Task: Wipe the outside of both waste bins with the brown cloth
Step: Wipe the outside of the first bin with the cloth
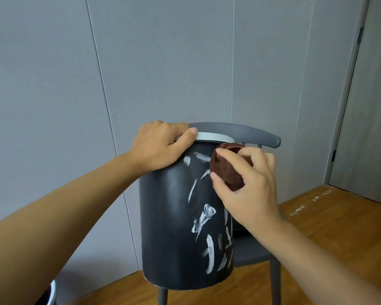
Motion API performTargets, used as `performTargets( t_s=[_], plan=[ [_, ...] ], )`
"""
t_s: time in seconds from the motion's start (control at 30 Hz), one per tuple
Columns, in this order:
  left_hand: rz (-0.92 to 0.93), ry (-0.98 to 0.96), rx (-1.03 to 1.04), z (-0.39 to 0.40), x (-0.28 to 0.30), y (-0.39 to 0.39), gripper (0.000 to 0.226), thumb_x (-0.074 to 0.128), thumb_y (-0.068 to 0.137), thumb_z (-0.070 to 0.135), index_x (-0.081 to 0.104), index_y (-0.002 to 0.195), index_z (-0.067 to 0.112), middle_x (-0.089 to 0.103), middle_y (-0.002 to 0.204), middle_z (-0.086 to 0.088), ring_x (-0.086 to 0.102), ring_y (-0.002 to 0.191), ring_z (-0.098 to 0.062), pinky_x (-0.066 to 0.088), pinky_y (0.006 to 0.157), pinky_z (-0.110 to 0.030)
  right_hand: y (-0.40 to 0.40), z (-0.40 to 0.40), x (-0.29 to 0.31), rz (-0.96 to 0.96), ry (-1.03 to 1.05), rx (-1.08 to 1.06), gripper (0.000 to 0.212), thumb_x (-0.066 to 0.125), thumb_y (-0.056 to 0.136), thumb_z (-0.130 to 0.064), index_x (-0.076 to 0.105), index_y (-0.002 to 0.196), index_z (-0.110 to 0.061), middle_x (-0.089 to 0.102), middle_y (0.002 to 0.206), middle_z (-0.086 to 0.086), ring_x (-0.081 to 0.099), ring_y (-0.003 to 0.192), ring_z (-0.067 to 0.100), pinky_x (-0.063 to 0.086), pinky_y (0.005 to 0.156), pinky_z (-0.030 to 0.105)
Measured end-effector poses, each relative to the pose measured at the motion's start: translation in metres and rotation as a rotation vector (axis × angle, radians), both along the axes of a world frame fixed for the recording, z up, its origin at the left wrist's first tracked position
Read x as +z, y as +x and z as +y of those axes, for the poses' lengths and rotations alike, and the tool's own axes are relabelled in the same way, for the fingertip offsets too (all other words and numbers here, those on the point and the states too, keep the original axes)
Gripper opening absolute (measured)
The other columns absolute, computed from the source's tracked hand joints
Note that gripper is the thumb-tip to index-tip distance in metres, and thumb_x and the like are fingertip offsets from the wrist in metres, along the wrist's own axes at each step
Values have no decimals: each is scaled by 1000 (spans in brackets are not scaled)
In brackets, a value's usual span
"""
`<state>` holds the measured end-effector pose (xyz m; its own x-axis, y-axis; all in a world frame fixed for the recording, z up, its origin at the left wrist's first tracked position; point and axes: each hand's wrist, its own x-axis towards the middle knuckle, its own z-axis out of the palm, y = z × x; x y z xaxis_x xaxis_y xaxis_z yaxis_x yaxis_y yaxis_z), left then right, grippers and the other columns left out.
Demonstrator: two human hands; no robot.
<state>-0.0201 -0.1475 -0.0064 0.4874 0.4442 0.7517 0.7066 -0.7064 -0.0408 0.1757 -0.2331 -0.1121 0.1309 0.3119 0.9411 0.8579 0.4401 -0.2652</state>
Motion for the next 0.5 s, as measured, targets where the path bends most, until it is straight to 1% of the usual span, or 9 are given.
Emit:
performTargets(
  t_s=[0.07,0.13,0.2,0.27,0.33,0.4,0.43,0.5],
  plan=[
    [-23,11,7,0,-1,1,52,27,94,61,34,62,20,41,50,-2,44,54,-23,29,53,-34,-7,-3,-5,-6,-40,2,45,66,92,-50,73,131,-31,55,125,-1,43,116,25,50,91,41],
    [-34,24,-1,0,-2,3,51,29,94,60,34,60,23,40,49,-1,42,52,-20,30,53,-33,-10,-4,-7,39,-75,27,42,52,99,-48,70,134,-32,53,131,-1,41,122,25,52,93,43],
    [-51,20,-4,-1,-3,3,50,33,96,57,33,59,24,38,49,0,41,51,-17,29,53,-33,-12,-2,-7,59,-105,33,43,46,102,-45,66,138,-31,52,134,-1,41,124,24,52,94,41],
    [-63,17,7,-1,-3,1,49,35,96,56,34,61,21,38,49,1,41,51,-16,31,53,-33,-14,1,-5,60,-133,47,45,47,101,-45,59,141,-31,50,133,-3,42,123,24,47,93,35],
    [-65,22,14,-2,-4,-2,50,32,96,57,34,63,19,37,49,1,41,51,-17,31,53,-33,-15,3,-2,123,-141,92,46,55,98,-41,51,141,-26,50,124,-9,46,115,19,41,91,25],
    [-52,28,22,-3,-5,-4,52,27,95,59,35,64,18,38,49,0,41,51,-18,29,53,-33,-16,1,1,199,-151,134,46,64,95,-37,49,135,-23,48,115,-14,48,108,12,40,85,19],
    [-43,29,30,-4,-5,-6,53,26,94,60,35,64,18,38,49,0,41,51,-18,29,53,-32,-17,-2,2,173,-149,137,43,65,93,-38,51,132,-23,49,113,-15,49,106,11,41,83,18],
    [-31,37,41,-4,-5,-8,52,24,94,61,34,64,20,40,49,0,42,50,-17,26,51,-32,-20,-9,3,8,-148,145,39,63,92,-40,58,126,-22,54,112,-10,52,104,14,47,82,23]
  ],
)
